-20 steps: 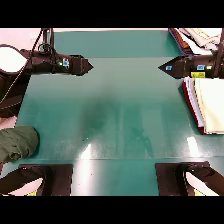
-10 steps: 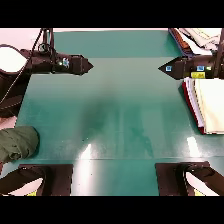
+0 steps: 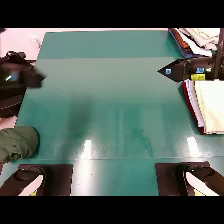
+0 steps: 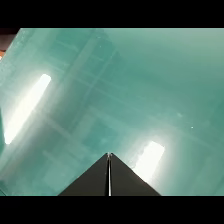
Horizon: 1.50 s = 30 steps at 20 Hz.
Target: Fold the shirts.
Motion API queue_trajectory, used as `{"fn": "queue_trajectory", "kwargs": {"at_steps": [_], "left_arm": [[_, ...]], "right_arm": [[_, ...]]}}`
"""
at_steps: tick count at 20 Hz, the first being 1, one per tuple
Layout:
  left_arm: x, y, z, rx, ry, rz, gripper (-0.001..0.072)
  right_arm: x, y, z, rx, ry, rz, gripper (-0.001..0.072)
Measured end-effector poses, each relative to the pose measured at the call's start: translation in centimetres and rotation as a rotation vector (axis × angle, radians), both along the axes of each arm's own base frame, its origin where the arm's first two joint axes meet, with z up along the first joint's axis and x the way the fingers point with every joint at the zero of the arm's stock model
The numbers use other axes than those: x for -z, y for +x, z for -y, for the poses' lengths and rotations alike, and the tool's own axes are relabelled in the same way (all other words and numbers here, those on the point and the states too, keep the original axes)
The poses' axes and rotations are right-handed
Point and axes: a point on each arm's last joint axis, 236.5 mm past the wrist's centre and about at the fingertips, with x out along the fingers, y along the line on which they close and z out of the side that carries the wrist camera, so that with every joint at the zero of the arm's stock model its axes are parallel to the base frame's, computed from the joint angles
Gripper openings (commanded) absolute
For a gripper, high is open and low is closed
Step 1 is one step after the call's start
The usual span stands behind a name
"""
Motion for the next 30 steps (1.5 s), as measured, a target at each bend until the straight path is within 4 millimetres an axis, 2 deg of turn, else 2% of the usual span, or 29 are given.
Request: {"fn": "queue_trajectory", "kwargs": {"at_steps": [1, 2, 3, 5, 7, 10, 13, 14, 16, 17, 18, 20, 22, 24, 26, 28, 30], "left_arm": [[1.0, -1.6, -2.8, -0.078, 0.059, -0.026, 0.0246], [2.3, -3.3, -5.5, -0.16, 0.117, -0.061, 0.0619], [3.8, -4.9, -7.8, -0.231, 0.164, -0.097, 0.0679], [7.4, -7.5, -10.6, -0.329, 0.223, -0.191, 0.0679], [11.6, -9.6, -12.5, -0.397, 0.267, -0.299, 0.0679], [17.8, -12.4, -14.1, -0.473, 0.294, -0.45, 0.068], [22.1, -14.3, -14.7, -0.523, 0.283, -0.536, 0.0676], [22.9, -14.7, -14.7, -0.534, 0.273, -0.55, 0.057], [23.8, -15.2, -14.9, -0.552, 0.263, -0.568, 0.0196], [24.1, -15.2, -14.8, -0.557, 0.256, -0.571, 0.0061], [24.1, -15.2, -14.8, -0.561, 0.249, -0.57, 0.0022], [22.8, -14.3, -14.7, -0.57, 0.225, -0.533, 0.0021], [19.5, -11.8, -14.2, -0.568, 0.171, -0.421, 0.002], [14.0, -8.3, -12.8, -0.536, 0.076, -0.242, 0.0018], [7.4, -5.1, -10.7, -0.465, -0.022, -0.056, 0.0018], [1.7, -2.7, -7.7, -0.359, -0.106, 0.062, 0.0018], [-2.5, -0.7, -3.8, -0.226, -0.168, 0.122, 0.0018]], "right_arm": [[0.0, 0.1, 0.0, 0.002, 0.001, 0.003, 0.002], [-0.1, 0.2, 0.0, 0.005, 0.002, 0.007, 0.002], [-0.2, 0.2, 0.0, 0.007, 0.003, 0.009, 0.002], [-0.3, 0.3, 0.1, 0.011, 0.005, 0.014, 0.002], [-0.3, 0.4, 0.1, 0.013, 0.006, 0.017, 0.002], [-0.4, 0.5, 0.1, 0.013, 0.005, 0.023, 0.002], [-0.4, 0.7, 0.1, 0.016, 0.004, 0.03, 0.002], [-0.4, 0.7, 0.2, 0.017, 0.004, 0.032, 0.002], [-0.5, 0.8, 0.2, 0.02, 0.005, 0.036, 0.002], [-0.5, 0.9, 0.2, 0.021, 0.006, 0.037, 0.002], [-0.5, 0.9, 0.2, 0.021, 0.005, 0.037, 0.002], [-0.5, 0.9, 0.2, 0.022, 0.005, 0.039, 0.002], [-0.7, 1.0, 0.2, 0.025, 0.008, 0.048, 0.002], [-1.8, 1.2, 0.2, 0.029, 0.015, 0.075, 0.0019], [-3.6, 1.5, 0.2, 0.034, 0.024, 0.12, 0.0019], [-5.8, 1.9, 0.2, 0.036, 0.033, 0.169, 0.0019], [-8.1, 2.3, 0.1, 0.035, 0.041, 0.22, 0.002]]}}
